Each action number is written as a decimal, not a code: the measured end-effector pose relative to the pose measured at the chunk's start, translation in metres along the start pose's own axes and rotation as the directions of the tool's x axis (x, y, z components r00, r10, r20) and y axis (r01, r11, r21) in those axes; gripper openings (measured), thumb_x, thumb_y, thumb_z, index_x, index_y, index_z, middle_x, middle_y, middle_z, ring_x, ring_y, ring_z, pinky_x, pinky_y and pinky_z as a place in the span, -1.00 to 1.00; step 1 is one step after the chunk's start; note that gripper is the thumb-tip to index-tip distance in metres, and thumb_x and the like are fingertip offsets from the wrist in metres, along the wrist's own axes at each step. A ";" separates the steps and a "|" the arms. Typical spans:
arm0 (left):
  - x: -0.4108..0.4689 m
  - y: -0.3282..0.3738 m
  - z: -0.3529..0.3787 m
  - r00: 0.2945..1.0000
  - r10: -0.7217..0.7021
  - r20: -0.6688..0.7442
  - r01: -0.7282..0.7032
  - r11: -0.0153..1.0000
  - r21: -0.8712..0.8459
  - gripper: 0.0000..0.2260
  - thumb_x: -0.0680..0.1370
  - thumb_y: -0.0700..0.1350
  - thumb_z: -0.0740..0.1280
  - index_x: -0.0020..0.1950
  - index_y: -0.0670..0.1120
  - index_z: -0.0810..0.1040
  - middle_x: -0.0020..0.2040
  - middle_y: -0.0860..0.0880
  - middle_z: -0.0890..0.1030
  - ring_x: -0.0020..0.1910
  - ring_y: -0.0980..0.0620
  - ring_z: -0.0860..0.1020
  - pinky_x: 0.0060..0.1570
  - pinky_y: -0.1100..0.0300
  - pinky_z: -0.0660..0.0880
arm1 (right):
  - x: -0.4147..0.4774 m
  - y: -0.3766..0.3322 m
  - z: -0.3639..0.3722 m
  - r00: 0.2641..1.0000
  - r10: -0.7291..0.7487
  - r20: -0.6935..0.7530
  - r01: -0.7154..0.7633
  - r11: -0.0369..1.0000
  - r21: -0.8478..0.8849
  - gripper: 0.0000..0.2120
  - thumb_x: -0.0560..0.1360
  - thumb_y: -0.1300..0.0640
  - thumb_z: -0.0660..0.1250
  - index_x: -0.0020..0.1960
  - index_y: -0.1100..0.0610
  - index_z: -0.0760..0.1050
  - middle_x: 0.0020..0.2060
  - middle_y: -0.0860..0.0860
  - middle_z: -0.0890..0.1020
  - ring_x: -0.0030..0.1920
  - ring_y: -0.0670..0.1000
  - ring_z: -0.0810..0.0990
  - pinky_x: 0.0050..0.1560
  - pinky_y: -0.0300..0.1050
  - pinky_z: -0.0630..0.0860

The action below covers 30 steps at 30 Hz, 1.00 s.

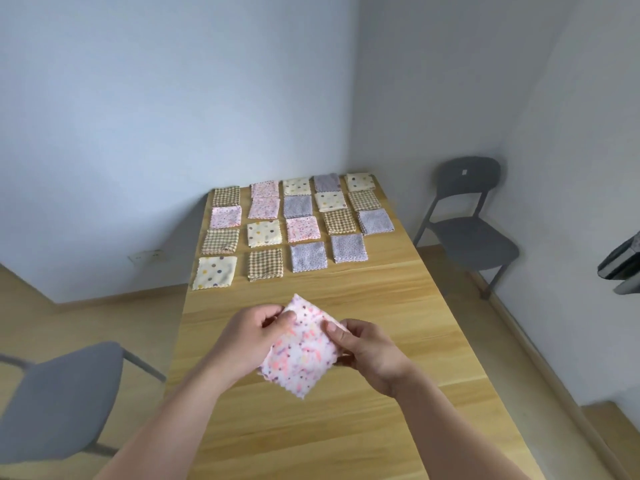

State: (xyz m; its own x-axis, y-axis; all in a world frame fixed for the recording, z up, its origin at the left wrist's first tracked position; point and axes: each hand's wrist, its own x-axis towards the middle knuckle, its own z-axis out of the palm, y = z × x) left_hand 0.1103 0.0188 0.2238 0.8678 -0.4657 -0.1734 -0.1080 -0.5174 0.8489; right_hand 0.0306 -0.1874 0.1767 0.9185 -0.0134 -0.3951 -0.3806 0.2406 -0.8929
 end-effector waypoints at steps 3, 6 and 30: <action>-0.012 -0.007 -0.021 0.994 -0.003 -0.108 0.001 1.000 -0.019 -0.65 0.63 0.04 0.34 -0.36 0.03 0.49 -0.46 0.11 0.36 -0.44 0.11 0.33 -0.39 0.15 0.22 | 0.006 0.008 0.041 0.996 0.066 0.058 -0.079 0.960 0.269 -0.64 0.49 0.05 0.47 0.18 0.25 0.58 0.04 0.18 0.69 0.02 0.15 0.66 0.22 0.16 0.54; -0.025 -0.023 -0.045 0.988 -0.027 -0.150 0.018 0.998 -0.064 -0.69 0.63 0.07 0.34 -0.26 -0.05 0.57 -0.42 0.06 0.46 -0.41 0.08 0.41 -0.36 0.15 0.29 | 0.008 0.016 0.080 0.989 0.110 0.104 -0.141 0.919 0.369 -0.61 0.50 0.11 0.46 0.26 0.27 0.56 0.07 0.21 0.68 0.05 0.17 0.67 0.18 0.14 0.58; -0.183 -0.292 -0.351 0.992 -0.034 -0.122 0.029 0.998 -0.050 -0.91 0.60 -0.06 0.40 -0.06 0.00 0.69 -0.22 0.02 0.70 -0.27 0.02 0.62 -0.26 0.10 0.51 | 0.038 0.117 0.523 0.873 -0.136 -0.468 0.052 0.981 -0.188 -0.77 0.62 -0.08 0.31 0.03 0.09 0.52 -0.13 0.06 0.68 -0.23 0.01 0.69 -0.44 -0.13 0.54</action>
State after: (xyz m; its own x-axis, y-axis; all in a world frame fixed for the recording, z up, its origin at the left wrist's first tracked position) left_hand 0.1533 0.5069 0.1826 0.9236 -0.3566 -0.1404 -0.0588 -0.4938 0.8676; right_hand 0.0769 0.3478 0.1698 0.8036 -0.4987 -0.3249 -0.3458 0.0533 -0.9368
